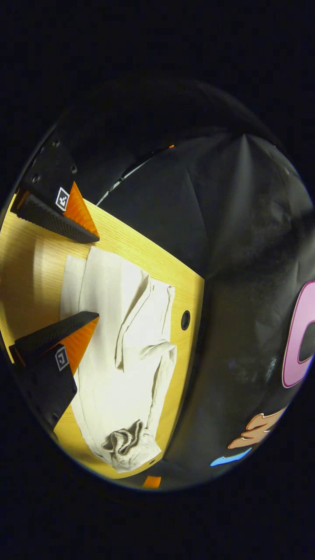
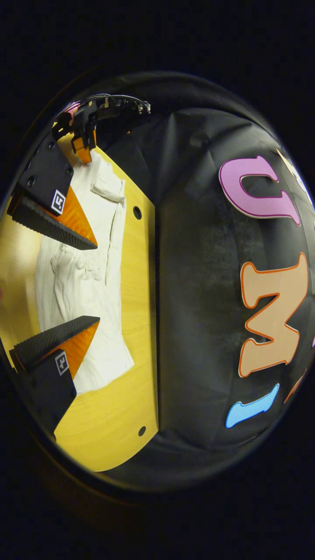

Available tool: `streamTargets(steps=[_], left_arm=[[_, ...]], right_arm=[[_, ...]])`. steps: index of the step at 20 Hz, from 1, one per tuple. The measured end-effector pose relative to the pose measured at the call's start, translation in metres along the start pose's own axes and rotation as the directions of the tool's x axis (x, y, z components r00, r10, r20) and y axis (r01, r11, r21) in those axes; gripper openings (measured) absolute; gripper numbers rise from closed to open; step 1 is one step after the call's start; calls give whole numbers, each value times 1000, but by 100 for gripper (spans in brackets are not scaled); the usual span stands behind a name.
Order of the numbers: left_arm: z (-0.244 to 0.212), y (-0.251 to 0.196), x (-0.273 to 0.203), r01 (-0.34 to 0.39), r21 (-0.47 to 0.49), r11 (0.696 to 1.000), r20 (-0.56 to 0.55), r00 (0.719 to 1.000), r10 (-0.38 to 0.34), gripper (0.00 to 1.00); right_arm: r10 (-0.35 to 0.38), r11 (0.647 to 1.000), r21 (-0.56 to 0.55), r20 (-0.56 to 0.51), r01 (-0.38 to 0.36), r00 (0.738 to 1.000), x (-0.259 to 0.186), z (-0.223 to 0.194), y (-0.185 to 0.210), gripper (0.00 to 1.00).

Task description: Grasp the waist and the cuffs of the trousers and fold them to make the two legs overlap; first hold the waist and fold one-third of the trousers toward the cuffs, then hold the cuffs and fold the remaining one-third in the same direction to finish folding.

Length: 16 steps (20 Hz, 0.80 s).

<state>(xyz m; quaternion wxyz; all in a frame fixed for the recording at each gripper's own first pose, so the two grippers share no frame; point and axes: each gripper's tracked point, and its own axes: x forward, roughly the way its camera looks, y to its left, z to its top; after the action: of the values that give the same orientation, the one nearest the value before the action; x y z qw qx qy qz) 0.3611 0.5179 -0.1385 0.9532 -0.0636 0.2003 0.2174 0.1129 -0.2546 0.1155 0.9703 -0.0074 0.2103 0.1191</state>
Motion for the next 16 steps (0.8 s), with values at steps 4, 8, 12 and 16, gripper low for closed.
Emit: streamTargets(steps=[4, 8, 12, 16], left_arm=[[0, -4, 4, 6, 7, 1000, 3, 1000, -6, 89], [4, -23, 6, 49, 5, 999, 10, 999, -49, 38], [10, -27, 10, 29, -7, 1000, 32, 999, -29, 0], [25, -33, 2, 44, -63, 997, 74, 997, -39, 0]], right_arm=[[-34, 999, 7, 1, 34, 999, -7, 5, -25, 97], [-47, 999, 16, 4, 47, 999, -16, 6, -34, 97], [-67, 998, -7, 3, 67, 998, -24, 4, -46, 97], [-83, 997, -8, 2, 83, 997, -35, 4, -62, 94]])
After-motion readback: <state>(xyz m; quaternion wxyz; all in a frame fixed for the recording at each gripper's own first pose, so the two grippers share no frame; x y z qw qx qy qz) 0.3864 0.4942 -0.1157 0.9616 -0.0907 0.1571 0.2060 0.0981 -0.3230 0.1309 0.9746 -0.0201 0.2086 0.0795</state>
